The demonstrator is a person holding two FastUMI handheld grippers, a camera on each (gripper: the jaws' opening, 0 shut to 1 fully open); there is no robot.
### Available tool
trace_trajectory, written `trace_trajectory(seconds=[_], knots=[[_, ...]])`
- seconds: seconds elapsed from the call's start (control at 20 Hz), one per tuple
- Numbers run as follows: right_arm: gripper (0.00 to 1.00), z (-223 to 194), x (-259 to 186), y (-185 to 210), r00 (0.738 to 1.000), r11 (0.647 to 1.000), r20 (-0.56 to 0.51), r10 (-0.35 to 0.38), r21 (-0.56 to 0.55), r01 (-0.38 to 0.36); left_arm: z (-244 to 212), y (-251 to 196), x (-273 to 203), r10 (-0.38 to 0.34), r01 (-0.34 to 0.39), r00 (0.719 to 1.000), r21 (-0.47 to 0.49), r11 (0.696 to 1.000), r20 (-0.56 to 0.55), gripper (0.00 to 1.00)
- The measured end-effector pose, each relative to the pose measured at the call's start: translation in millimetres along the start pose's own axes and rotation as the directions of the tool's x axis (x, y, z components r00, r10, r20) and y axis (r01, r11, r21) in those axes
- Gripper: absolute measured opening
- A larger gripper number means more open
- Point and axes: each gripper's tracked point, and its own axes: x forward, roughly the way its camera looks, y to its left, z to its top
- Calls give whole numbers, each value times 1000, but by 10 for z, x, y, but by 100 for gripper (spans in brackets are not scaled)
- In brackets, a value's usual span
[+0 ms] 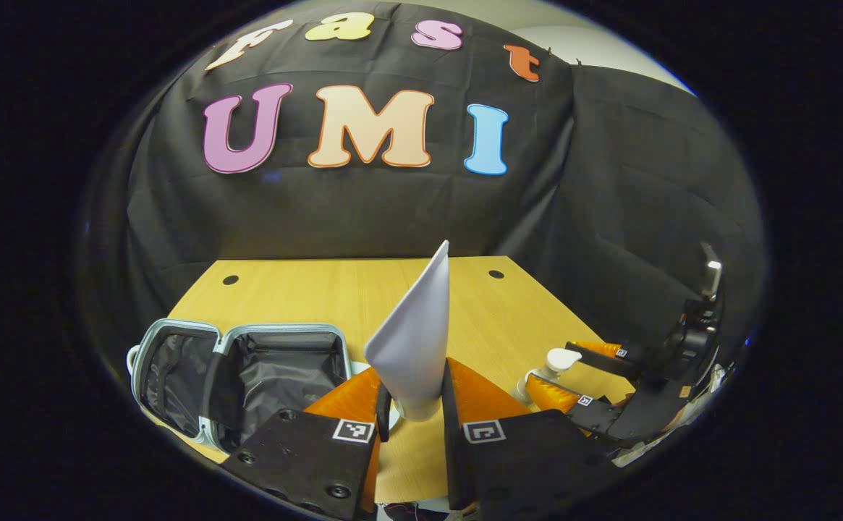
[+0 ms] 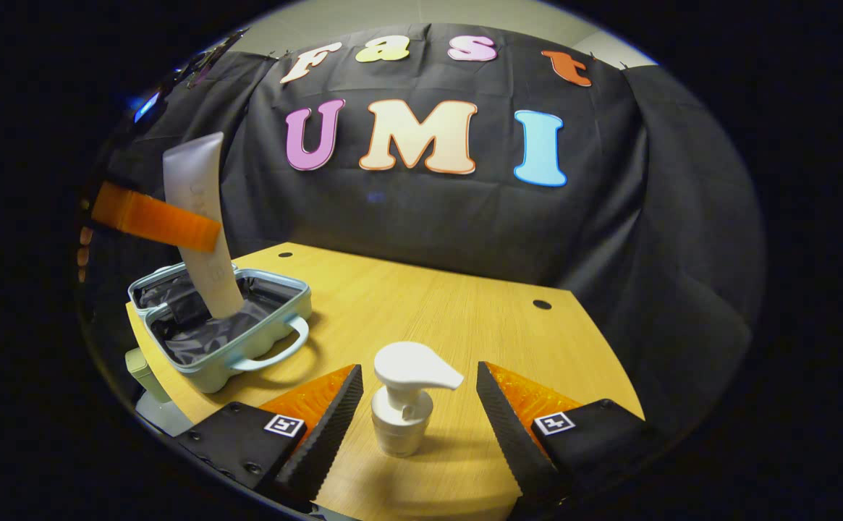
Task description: First open the suitcase, pack the skin care products into it, and then close the suitcase.
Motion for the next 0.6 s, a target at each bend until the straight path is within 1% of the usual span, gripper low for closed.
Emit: trace_trajectory(seconds=[0.05,0.1,0.35,0.4,0.45,0.5,0.6], knots=[[99,-81,30,41,1000,1000,-15,15,3,-15,13,30,-30,9,-9,1000,-1,1000,3,30],[100,-148,57,80,999,999,-29,32,8,-31,8,59,-52,15,-15,1000,-2,1000,2,30],[90,-423,147,152,996,998,-71,59,-20,-60,-2,144,-162,48,-48,999,-16,999,2,30],[82,-469,173,157,994,998,-85,67,-15,-68,3,150,-183,57,-56,998,-20,998,6,30],[71,-422,147,139,994,998,-80,70,1,-70,1,164,-205,64,-64,998,-22,998,8,30],[60,-427,148,138,992,997,-92,83,17,-82,-22,184,-220,78,-78,997,-22,997,4,33],[58,-269,125,200,990,993,-80,117,36,-114,-73,274,-266,111,-111,994,-20,994,-8,28]])
